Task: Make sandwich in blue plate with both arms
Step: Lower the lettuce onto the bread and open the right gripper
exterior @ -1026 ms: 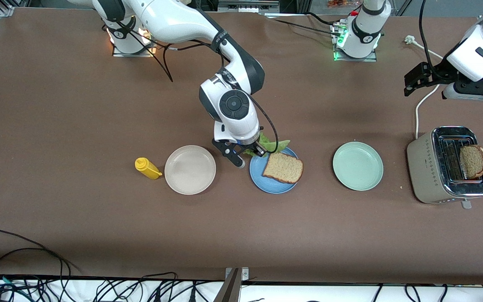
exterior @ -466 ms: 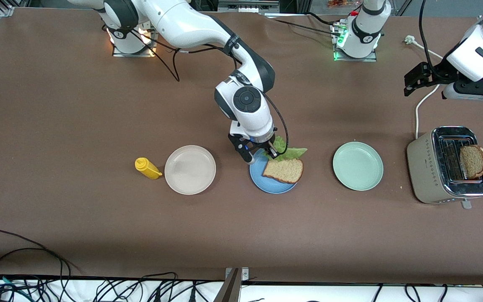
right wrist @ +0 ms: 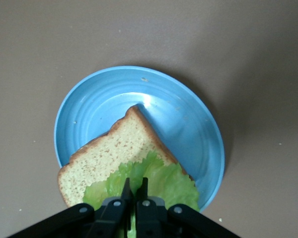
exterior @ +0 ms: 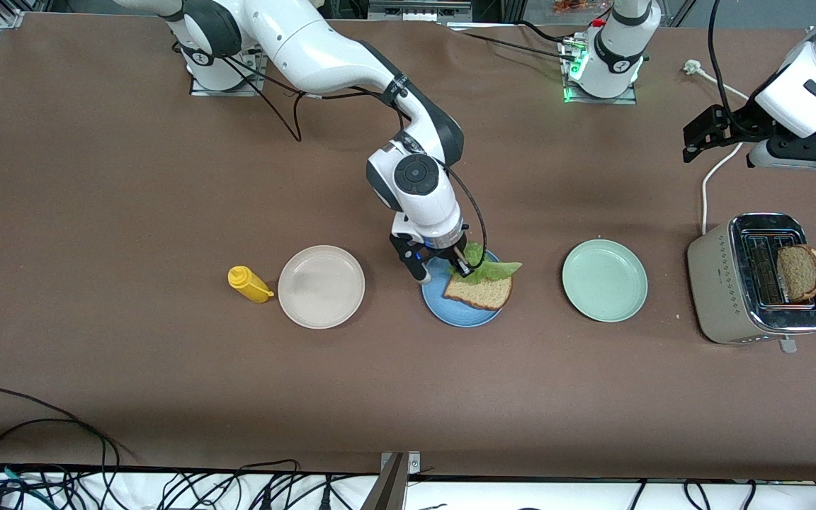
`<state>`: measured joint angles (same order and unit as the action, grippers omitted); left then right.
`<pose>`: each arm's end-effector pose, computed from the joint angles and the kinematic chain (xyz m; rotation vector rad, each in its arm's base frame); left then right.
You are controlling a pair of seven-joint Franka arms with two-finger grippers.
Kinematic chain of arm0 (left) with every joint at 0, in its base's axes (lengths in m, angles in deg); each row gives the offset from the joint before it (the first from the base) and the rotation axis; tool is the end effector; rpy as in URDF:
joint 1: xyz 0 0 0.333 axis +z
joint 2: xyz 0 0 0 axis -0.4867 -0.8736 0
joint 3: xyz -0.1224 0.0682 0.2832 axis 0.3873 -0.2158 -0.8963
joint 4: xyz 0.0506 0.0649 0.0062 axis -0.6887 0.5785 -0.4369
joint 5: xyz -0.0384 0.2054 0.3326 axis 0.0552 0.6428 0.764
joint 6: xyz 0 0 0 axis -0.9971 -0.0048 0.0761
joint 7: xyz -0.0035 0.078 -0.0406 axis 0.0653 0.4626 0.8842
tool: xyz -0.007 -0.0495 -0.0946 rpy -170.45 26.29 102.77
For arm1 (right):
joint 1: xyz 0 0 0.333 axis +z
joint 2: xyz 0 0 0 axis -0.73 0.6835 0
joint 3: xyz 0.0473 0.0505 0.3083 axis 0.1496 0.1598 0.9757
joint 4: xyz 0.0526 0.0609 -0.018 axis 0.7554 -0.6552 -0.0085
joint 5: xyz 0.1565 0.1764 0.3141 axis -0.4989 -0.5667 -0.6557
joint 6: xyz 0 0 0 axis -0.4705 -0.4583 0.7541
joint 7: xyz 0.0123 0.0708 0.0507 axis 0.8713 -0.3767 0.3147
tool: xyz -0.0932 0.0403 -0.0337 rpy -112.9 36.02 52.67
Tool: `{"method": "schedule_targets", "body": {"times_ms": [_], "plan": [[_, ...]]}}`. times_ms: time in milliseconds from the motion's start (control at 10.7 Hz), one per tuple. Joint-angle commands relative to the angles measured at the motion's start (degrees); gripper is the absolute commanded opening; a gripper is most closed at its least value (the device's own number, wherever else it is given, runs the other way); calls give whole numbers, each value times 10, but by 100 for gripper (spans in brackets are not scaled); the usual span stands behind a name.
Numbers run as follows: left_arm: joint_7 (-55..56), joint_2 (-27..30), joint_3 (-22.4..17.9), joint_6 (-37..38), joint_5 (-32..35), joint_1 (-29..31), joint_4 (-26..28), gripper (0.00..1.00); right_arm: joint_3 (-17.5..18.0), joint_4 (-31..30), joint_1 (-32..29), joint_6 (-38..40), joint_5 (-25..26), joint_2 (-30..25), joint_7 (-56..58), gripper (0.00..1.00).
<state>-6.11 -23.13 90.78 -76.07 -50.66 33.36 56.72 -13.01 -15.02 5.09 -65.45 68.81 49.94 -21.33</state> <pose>0.5304 -0.0642 0.6242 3.1307 -0.0888 -0.0487 0.5625 0.5941 0.2531 -2.4727 1.3719 0.0005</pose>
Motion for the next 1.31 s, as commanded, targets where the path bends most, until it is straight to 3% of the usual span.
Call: {"method": "schedule_targets", "body": {"times_ms": [0,187,373,466,746,933,1213], "plan": [[-1,0,1,10,-8,3,-7,100,-8,33,2,-11,-11,21,-5,0],[-1,0,1,10,-9,3,-7,100,-13,31,2,-18,-10,23,-5,0],[0,0,1,10,-9,2,-7,100,-13,26,2,-30,-7,29,-3,42],[-1,0,1,10,-9,2,-7,100,-13,26,2,-32,-7,32,4,54],[-2,0,1,10,-8,3,-7,100,-14,20,2,-39,-5,35,14,75],[-2,0,1,10,-8,3,-7,100,-13,19,2,5,0,21,67,100],[-1,0,1,10,-8,2,-7,100,-10,-29,-4,47,-6,-46,124,100]]}}
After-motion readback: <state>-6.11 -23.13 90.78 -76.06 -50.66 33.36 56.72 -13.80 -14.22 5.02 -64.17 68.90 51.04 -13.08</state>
